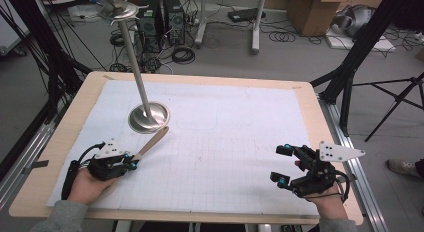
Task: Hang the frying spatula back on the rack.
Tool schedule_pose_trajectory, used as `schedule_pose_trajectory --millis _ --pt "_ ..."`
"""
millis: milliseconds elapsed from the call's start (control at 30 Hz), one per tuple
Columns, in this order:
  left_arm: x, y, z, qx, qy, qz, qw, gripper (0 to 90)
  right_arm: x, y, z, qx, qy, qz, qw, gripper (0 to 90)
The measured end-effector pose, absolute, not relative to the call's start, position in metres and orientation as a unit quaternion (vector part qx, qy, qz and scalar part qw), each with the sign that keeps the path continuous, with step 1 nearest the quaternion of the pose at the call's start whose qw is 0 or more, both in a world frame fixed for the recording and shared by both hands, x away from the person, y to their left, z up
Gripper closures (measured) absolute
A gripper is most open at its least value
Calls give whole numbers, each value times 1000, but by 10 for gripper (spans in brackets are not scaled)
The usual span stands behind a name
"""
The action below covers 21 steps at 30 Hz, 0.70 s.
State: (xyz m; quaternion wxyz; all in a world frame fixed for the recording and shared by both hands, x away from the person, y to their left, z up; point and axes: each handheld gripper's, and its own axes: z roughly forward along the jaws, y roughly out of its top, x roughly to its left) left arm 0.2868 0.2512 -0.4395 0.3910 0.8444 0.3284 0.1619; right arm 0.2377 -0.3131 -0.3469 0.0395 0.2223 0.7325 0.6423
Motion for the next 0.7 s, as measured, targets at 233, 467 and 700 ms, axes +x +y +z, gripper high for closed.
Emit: schedule_pose_trajectory --millis 233,467,700 --pt "285 256 -430 835 337 167 402 777 238 -313 -347 221 733 641 41 97" --pt "285 265 -421 826 348 171 410 777 238 -312 -348 224 734 640 39 97" --pt "285 272 -409 817 351 170 426 777 239 -311 -349 222 737 637 39 98"
